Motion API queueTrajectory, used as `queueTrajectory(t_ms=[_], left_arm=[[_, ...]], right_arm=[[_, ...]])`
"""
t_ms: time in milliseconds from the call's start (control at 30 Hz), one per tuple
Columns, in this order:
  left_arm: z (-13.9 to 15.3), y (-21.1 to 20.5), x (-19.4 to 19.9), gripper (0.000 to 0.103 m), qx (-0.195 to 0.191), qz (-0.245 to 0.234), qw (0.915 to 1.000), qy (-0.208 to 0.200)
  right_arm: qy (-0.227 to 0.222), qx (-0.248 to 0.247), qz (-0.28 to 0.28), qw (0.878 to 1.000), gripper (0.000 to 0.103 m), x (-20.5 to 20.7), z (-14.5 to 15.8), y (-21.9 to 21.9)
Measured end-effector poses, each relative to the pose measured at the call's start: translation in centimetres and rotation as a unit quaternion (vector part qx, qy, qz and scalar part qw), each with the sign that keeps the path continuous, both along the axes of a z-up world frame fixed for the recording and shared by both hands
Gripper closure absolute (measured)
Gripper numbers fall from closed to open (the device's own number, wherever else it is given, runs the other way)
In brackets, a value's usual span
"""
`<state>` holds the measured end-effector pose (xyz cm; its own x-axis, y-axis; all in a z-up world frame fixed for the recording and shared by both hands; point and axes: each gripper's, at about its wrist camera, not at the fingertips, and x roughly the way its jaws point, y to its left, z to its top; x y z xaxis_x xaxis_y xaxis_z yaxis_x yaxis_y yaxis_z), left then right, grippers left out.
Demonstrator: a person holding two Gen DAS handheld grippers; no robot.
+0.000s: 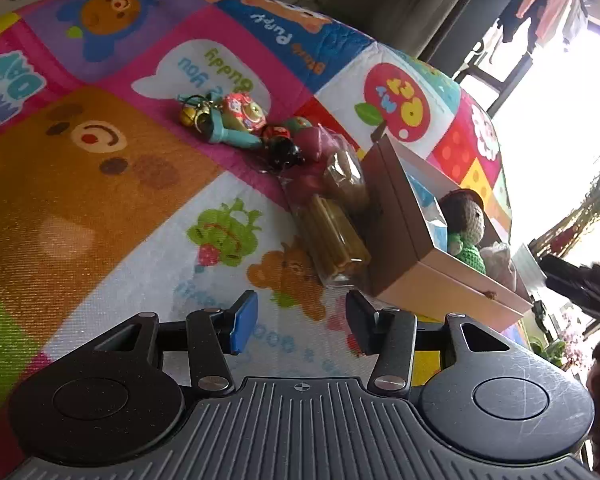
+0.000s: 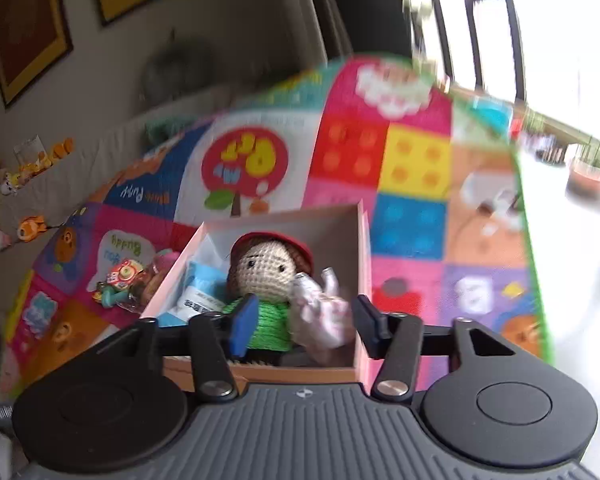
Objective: Organize objects
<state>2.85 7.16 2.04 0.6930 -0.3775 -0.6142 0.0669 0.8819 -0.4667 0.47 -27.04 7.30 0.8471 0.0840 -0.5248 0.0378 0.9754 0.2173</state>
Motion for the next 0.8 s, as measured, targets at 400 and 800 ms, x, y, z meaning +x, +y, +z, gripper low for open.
queueTrajectory(t_ms=[400,800], left_arm=[[5.3,-4.3,7.4,0.050,0.056,-0.034,0.9959,-0.062],[1.0,-8.4,18.4,0.052,0.113,-0.047,0.9925,0.006]], right_arm=[[-0.058,-0.086,0.069,0.992,0.025,-5.6,-6.8,7.7],[-0.089,-0.032,0.050,0.994,0.007,-6.7,-6.7,6.2]])
